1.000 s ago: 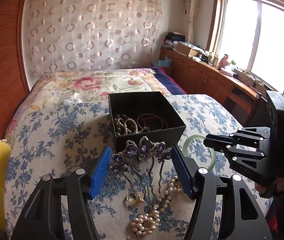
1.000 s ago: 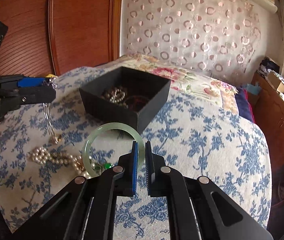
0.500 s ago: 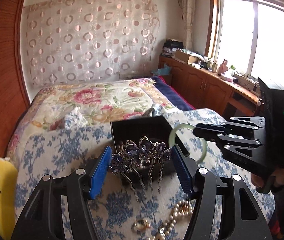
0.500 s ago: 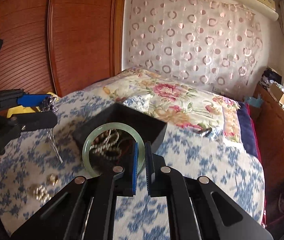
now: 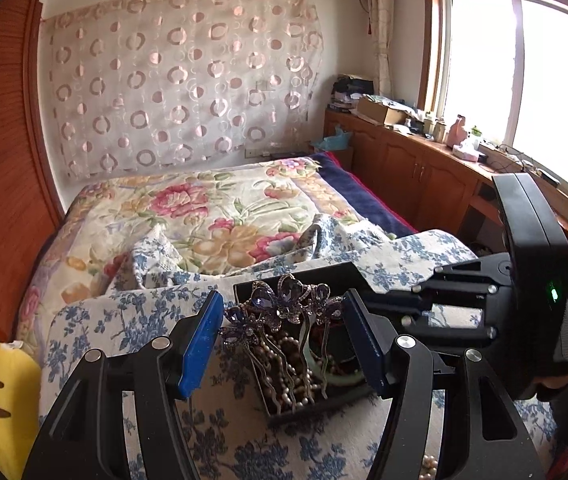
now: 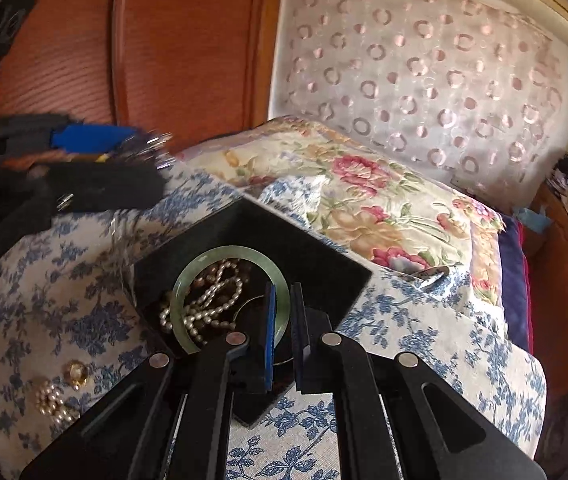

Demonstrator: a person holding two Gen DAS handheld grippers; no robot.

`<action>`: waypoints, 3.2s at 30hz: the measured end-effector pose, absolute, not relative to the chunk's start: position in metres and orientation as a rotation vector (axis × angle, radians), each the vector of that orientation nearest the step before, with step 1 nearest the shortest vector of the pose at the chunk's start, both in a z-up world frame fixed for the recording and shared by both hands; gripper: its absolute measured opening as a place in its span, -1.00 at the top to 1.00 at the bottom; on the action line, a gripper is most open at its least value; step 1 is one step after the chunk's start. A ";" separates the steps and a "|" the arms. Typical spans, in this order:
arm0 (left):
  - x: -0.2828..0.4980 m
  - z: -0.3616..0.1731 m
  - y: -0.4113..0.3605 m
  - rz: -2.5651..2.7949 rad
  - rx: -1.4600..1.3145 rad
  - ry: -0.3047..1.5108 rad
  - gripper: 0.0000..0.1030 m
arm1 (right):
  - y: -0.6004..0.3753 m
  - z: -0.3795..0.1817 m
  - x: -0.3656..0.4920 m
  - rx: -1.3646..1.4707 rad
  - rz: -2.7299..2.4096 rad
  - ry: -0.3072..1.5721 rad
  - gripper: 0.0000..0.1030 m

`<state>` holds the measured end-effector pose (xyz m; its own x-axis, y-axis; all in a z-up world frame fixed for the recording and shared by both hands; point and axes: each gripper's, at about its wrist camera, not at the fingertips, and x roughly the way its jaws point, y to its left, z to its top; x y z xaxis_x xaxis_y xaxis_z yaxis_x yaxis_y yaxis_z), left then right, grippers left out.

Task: Organize jewelry
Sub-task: 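Lower the jade bangle and hair comb into the black box while both tools open, then grasp the end of the long pearl necklace with the right tool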

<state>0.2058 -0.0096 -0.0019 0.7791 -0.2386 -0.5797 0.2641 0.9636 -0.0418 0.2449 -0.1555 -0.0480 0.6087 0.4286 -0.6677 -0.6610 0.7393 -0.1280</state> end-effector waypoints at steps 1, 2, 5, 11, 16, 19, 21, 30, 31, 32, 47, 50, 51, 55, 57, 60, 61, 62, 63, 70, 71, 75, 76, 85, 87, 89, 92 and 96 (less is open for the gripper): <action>0.208 -0.003 -0.010 -0.272 0.043 0.624 -0.15 | -0.155 -0.049 0.245 -0.390 0.654 0.663 0.84; 0.211 -0.005 -0.010 -0.273 0.043 0.628 -0.15 | -0.155 -0.050 0.245 -0.393 0.658 0.668 0.83; 0.217 -0.008 -0.012 -0.274 0.043 0.636 -0.14 | -0.155 -0.052 0.246 -0.381 0.672 0.686 0.80; 0.228 -0.013 -0.013 -0.281 0.045 0.651 -0.14 | -0.165 -0.047 0.243 -0.339 0.671 0.684 0.77; 0.233 -0.017 -0.018 -0.289 0.052 0.660 -0.14 | -0.182 -0.041 0.244 -0.297 0.644 0.676 0.77; 0.238 -0.021 -0.020 -0.293 0.055 0.671 -0.14 | -0.190 -0.040 0.243 -0.288 0.619 0.671 0.77; 0.241 -0.025 -0.022 -0.293 0.063 0.679 -0.14 | -0.193 -0.040 0.245 -0.283 0.607 0.671 0.77; 0.253 -0.038 -0.029 -0.289 0.076 0.727 -0.14 | -0.204 -0.046 0.241 -0.267 0.590 0.680 0.77; 0.253 -0.038 -0.029 -0.291 0.075 0.727 -0.14 | -0.205 -0.045 0.240 -0.267 0.587 0.680 0.77; 0.254 -0.038 -0.030 -0.292 0.075 0.728 -0.14 | -0.206 -0.045 0.238 -0.265 0.586 0.679 0.77; 0.177 -0.038 -0.020 -0.316 0.068 0.713 -0.15 | -0.205 -0.047 0.178 -0.246 0.587 0.677 0.77; 0.156 -0.043 -0.019 -0.321 0.071 0.720 -0.15 | -0.205 -0.053 0.164 -0.240 0.587 0.693 0.77; 0.149 -0.045 -0.017 -0.321 0.072 0.722 -0.16 | -0.205 -0.055 0.160 -0.237 0.586 0.697 0.77; 0.129 -0.052 -0.011 -0.313 0.071 0.732 -0.16 | -0.206 -0.063 0.143 -0.239 0.571 0.706 0.77; 0.119 -0.056 -0.008 -0.304 0.072 0.740 -0.16 | -0.209 -0.066 0.136 -0.231 0.569 0.712 0.77; 0.107 -0.061 -0.002 -0.294 0.060 0.751 -0.16 | -0.211 -0.070 0.125 -0.220 0.570 0.724 0.77; 0.104 -0.063 0.001 -0.294 0.051 0.757 -0.16 | -0.212 -0.072 0.121 -0.215 0.573 0.728 0.77; 0.101 -0.066 0.003 -0.294 0.045 0.764 -0.16 | -0.213 -0.074 0.118 -0.213 0.573 0.731 0.77; 0.096 -0.070 0.005 -0.289 0.041 0.774 -0.16 | -0.214 -0.075 0.114 -0.211 0.574 0.737 0.77; 0.075 -0.088 0.014 -0.282 0.028 0.814 -0.16 | -0.210 -0.092 0.104 -0.215 0.601 0.786 0.77; 0.073 -0.090 0.016 -0.283 0.026 0.821 -0.16 | -0.207 -0.095 0.105 -0.222 0.604 0.793 0.77; 0.068 -0.096 0.019 -0.279 0.023 0.837 -0.16 | -0.196 -0.102 0.106 -0.238 0.621 0.817 0.71; 0.067 -0.096 0.019 -0.280 0.020 0.838 -0.16 | -0.193 -0.103 0.106 -0.245 0.627 0.821 0.71; 0.070 -0.098 0.018 -0.288 0.013 0.842 -0.16 | -0.181 -0.110 0.114 -0.285 0.627 0.849 0.68; 0.071 -0.097 0.016 -0.292 0.014 0.839 -0.16 | -0.180 -0.110 0.112 -0.295 0.639 0.849 0.71; 0.071 -0.096 0.014 -0.293 0.016 0.838 -0.16 | -0.180 -0.110 0.108 -0.298 0.664 0.850 0.83; 0.071 -0.096 0.013 -0.293 0.018 0.838 -0.16 | -0.186 -0.107 0.100 -0.284 0.678 0.836 0.83; 0.072 -0.096 0.012 -0.292 0.012 0.843 -0.16 | -0.199 -0.098 0.088 -0.263 0.660 0.797 0.83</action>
